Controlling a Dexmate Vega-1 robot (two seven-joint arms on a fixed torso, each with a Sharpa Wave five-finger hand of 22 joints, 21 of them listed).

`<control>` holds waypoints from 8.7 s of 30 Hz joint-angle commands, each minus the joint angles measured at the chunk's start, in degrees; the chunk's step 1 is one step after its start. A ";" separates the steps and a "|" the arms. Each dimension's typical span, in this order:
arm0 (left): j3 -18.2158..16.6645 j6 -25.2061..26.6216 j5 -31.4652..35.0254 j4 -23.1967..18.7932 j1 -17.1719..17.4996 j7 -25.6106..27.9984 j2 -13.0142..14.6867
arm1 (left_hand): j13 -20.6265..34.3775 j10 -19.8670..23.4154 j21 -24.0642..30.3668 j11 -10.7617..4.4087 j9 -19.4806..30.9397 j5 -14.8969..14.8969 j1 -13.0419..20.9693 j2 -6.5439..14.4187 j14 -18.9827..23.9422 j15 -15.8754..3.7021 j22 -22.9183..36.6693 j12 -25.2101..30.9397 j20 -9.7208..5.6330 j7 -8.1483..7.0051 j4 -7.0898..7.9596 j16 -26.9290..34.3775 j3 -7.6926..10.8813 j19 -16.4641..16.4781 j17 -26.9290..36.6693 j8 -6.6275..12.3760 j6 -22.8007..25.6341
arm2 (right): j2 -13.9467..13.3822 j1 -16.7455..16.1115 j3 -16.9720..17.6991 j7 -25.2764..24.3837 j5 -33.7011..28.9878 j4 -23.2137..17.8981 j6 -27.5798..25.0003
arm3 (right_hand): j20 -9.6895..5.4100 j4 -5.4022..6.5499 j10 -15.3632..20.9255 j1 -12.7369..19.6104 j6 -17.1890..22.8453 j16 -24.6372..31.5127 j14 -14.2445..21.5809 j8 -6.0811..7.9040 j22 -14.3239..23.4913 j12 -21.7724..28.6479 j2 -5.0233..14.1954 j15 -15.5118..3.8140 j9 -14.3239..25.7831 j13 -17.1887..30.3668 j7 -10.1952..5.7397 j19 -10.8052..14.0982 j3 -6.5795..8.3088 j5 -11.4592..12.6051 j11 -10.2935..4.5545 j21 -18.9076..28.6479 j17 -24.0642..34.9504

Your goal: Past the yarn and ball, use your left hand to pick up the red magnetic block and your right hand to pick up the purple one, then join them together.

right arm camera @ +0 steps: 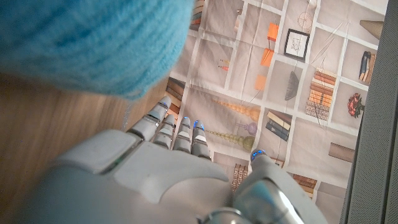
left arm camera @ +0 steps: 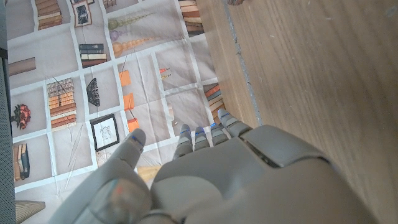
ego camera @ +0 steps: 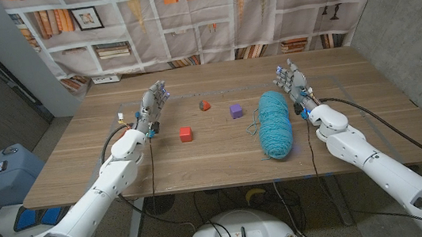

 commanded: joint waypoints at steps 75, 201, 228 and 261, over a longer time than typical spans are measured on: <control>-10.55 36.15 33.40 -50.22 23.09 14.57 37.65 | 0.28 8.19 -1.43 -6.28 0.38 -0.43 20.29 -7.52 4.05 -3.13 0.14 -0.19 -5.73 -5.46 -14.54 -0.34 2.28 0.21 0.38 2.09 14.86 | -4.28 -4.40 1.30 -5.30 -4.47 -8.95 -0.52 | -1.32 -1.60 0.57 0.66 0.88 0.63 0.52 0.58 0.07 0.48 1.28 -0.86 0.21 -0.20 -0.20 0.25 1.29 0.74 -0.03 0.47 -2.57; 20.20 51.25 99.85 -46.11 0.46 -31.56 19.39 | 0.28 -6.92 0.43 -0.16 0.62 -0.14 37.91 -11.05 -9.96 3.79 0.36 1.36 5.27 -0.85 -13.62 1.00 -0.71 -15.39 0.55 3.09 17.40 | -5.08 -10.89 3.63 -10.32 -6.46 -14.46 1.46 | -1.60 -2.20 1.49 -0.89 2.28 1.25 1.11 0.90 0.04 0.75 2.55 -0.96 0.22 -0.32 -0.24 0.98 2.19 0.55 -0.13 0.58 -5.22; 19.11 51.52 101.41 -44.82 3.63 -22.75 17.94 | 0.16 1.68 0.84 -3.97 0.61 -0.55 41.53 -11.42 -1.15 0.26 0.32 1.77 4.73 -2.83 -13.72 1.44 -1.86 -7.06 0.49 5.36 29.97 | -4.27 -11.54 3.82 -11.23 -6.78 -14.27 2.56 | -1.49 -2.27 1.92 -1.31 2.67 1.41 1.45 0.89 0.04 0.81 2.66 -1.03 0.23 -0.33 -0.22 1.35 2.41 0.55 -0.21 0.64 -5.72; 17.45 50.87 100.04 -43.84 4.85 -18.04 18.54 | 0.16 7.27 0.49 -6.05 0.88 -0.41 44.95 -10.67 4.34 -1.74 0.30 1.19 2.81 -4.73 -13.52 0.82 -3.18 -0.86 0.46 7.33 42.59 | -6.55 -13.86 4.90 -13.86 -7.83 -19.66 -1.34 | -1.69 -2.27 2.34 -1.78 3.13 1.50 1.70 0.88 0.04 0.82 2.90 -1.34 0.24 -0.33 -0.10 1.73 2.74 0.57 -0.14 0.63 -6.21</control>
